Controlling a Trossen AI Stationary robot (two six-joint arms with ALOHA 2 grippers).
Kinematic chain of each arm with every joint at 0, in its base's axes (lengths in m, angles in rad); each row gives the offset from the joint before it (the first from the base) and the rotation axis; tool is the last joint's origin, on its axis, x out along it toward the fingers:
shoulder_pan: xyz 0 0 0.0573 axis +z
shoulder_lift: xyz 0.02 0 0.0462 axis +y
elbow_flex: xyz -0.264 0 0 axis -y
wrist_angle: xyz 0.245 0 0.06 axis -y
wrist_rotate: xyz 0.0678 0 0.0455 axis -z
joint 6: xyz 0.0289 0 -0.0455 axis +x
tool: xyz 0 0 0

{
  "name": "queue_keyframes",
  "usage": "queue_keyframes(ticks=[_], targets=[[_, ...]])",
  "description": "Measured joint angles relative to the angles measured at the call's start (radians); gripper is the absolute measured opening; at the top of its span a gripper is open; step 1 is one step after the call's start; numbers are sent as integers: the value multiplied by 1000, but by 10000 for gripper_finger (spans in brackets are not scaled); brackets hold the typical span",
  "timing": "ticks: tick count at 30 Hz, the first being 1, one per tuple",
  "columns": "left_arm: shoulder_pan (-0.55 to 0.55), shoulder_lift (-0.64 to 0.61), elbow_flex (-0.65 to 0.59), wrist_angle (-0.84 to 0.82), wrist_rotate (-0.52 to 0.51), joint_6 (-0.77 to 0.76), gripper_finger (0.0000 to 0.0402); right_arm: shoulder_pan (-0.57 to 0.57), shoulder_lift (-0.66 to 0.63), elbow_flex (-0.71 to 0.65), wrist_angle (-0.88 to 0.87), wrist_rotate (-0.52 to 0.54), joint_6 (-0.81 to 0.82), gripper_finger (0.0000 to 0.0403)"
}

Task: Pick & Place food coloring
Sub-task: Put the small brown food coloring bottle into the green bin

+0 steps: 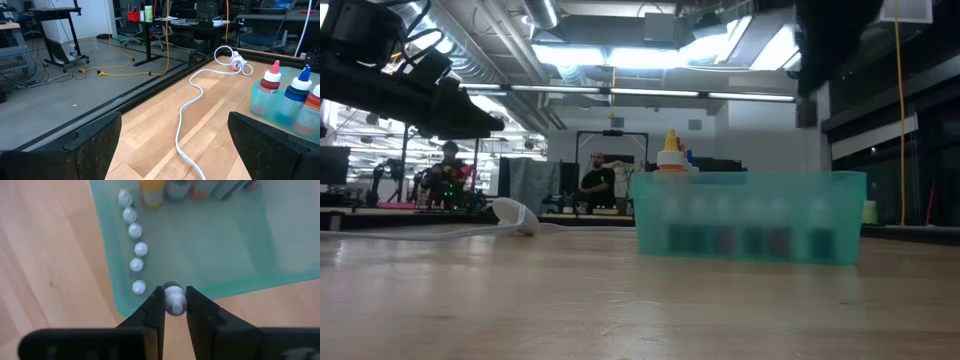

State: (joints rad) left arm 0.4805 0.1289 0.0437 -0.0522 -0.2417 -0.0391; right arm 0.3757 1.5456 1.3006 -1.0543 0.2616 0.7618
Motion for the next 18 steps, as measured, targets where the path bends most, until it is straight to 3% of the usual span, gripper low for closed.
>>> queue_keyframes(ticks=[9, 18], targets=[[0, 0, 0, 0, 0, 0, 361, -31, -10, -218, 218, -76, -64, 65], [0, 0, 0, 0, 0, 0, 361, -46, 47, -238, 298, -80, -146, 65]])
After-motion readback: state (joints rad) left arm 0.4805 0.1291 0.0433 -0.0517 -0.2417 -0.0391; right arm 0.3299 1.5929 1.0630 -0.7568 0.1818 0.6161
